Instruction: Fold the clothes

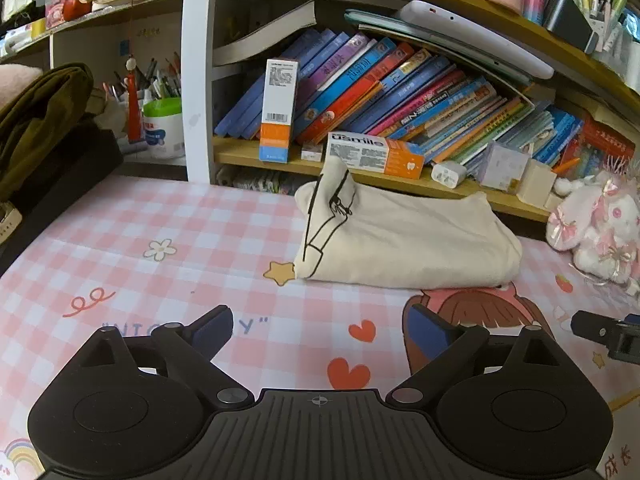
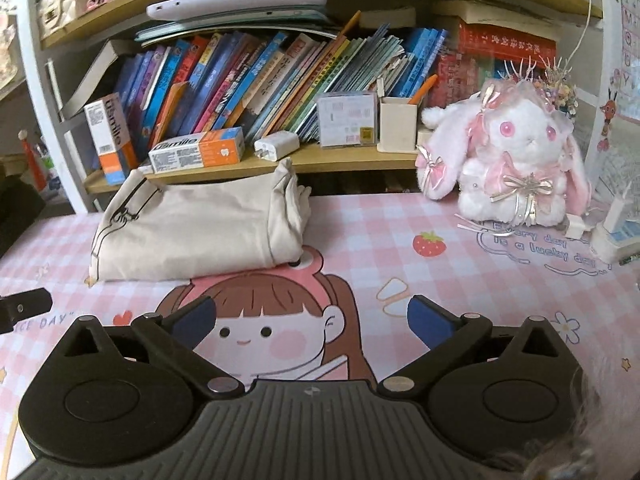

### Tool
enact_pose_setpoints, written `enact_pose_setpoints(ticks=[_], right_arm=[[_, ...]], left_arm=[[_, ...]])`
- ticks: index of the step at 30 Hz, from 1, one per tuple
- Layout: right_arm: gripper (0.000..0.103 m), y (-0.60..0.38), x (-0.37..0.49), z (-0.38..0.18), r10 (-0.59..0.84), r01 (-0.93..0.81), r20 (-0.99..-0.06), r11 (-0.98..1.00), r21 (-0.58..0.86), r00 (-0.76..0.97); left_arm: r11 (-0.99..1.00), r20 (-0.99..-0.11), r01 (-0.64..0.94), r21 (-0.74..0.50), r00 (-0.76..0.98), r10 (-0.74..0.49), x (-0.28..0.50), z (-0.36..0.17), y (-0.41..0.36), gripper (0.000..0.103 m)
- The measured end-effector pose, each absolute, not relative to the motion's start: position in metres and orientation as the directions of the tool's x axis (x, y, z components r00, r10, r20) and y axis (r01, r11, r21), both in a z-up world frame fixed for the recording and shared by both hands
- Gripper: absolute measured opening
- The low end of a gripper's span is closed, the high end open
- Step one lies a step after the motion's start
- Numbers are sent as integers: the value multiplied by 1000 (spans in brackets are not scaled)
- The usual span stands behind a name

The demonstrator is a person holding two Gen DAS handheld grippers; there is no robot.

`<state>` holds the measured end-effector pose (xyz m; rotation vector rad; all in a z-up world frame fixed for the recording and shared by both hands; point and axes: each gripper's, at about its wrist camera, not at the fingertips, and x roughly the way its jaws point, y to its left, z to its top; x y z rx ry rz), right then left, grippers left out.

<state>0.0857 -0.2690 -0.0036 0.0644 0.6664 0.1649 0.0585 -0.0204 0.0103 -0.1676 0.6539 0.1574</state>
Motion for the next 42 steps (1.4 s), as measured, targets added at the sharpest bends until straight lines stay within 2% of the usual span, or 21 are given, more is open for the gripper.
enact_pose_setpoints(ticks=[7, 42], right_arm=[[103, -264, 71, -8, 167, -138, -620, 986, 95, 766], [103, -257, 73, -15, 177, -169, -651, 983, 76, 738]], left_arm=[[980, -631, -186, -69, 769, 102, 50, 6, -35, 101], [987, -663, -157, -44, 743, 89, 57, 0, -54, 101]])
